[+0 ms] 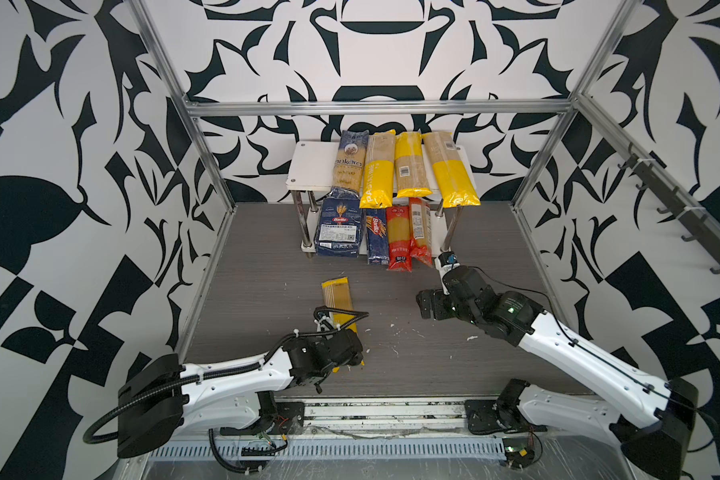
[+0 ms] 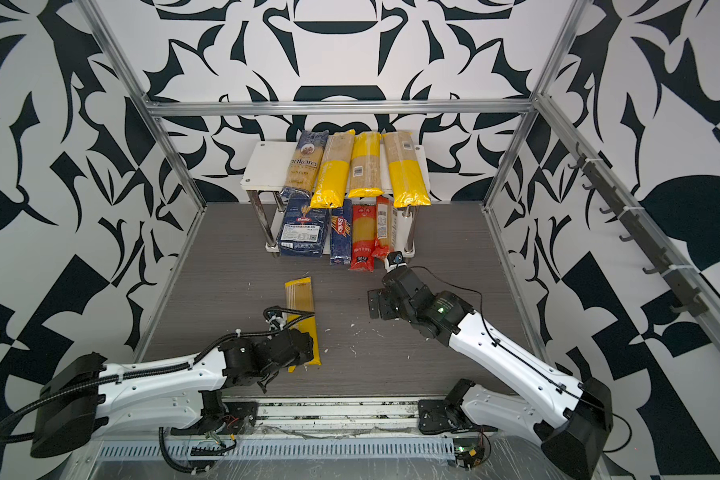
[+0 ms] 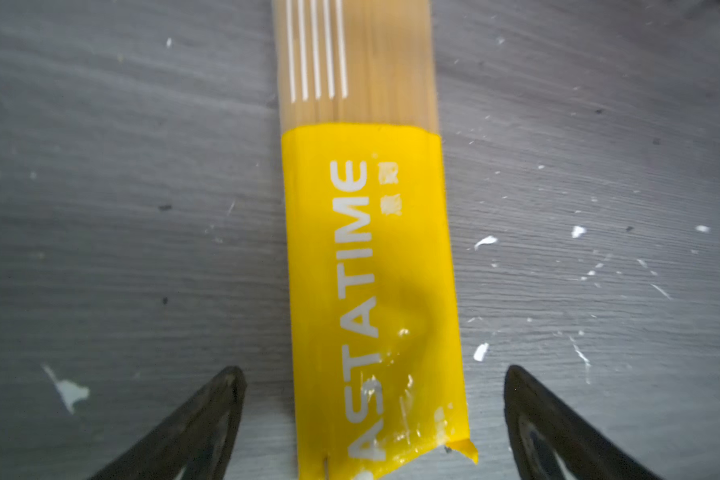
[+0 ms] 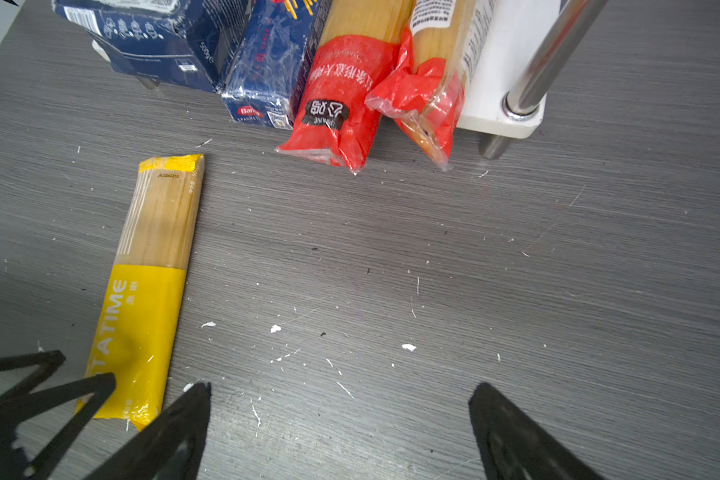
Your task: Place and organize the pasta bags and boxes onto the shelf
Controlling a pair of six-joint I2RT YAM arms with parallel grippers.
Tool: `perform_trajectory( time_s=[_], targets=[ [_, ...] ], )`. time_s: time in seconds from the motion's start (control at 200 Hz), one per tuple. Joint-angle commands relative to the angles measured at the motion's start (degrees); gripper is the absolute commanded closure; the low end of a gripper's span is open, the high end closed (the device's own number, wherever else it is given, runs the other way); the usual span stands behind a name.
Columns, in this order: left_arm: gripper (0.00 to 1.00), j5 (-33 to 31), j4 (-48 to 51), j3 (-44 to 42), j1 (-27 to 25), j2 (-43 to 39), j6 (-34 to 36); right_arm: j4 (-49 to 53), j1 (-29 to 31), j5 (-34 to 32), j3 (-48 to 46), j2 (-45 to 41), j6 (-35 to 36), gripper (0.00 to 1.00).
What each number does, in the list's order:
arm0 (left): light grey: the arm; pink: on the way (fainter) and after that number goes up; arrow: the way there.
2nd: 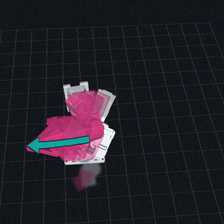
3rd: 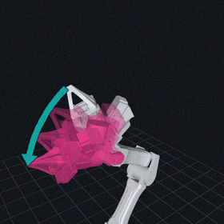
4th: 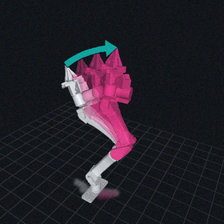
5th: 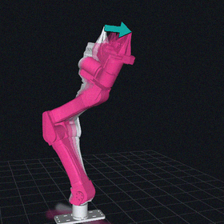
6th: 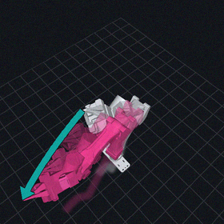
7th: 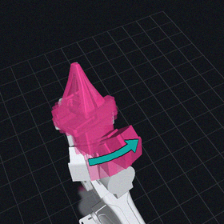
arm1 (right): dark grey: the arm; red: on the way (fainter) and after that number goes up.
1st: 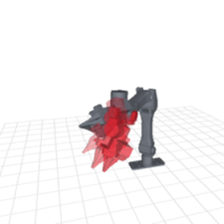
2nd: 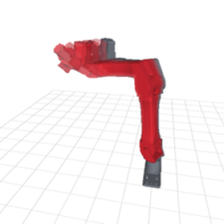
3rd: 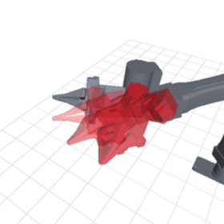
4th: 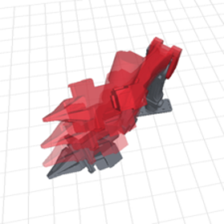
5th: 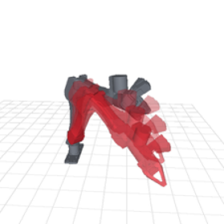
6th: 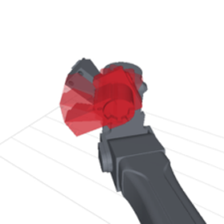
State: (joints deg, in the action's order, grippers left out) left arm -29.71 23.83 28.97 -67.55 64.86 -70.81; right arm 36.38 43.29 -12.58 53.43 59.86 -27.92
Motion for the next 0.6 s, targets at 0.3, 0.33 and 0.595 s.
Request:
perform_trajectory(
  time_s=[0.3,0.33,0.595],
  targets=[
    [0.01,-3.89,-5.77,2.8,-2.84,15.79,-7.59,2.63,0.28,-1.73,-1.93,-8.2,-0.47,0.0],
    [0.01,-3.71,-6.68,2.76,-2.92,16.45,-7.59,2.81,0.22,-1.83,-2.08,-8.43,-0.55,0.0],
    [0.01,-1.35,-10.17,3.0,-4.54,22.1,-10.27,3.02,0.22,-1.84,-2.54,-9.39,-0.65,0.0]
  ],
)
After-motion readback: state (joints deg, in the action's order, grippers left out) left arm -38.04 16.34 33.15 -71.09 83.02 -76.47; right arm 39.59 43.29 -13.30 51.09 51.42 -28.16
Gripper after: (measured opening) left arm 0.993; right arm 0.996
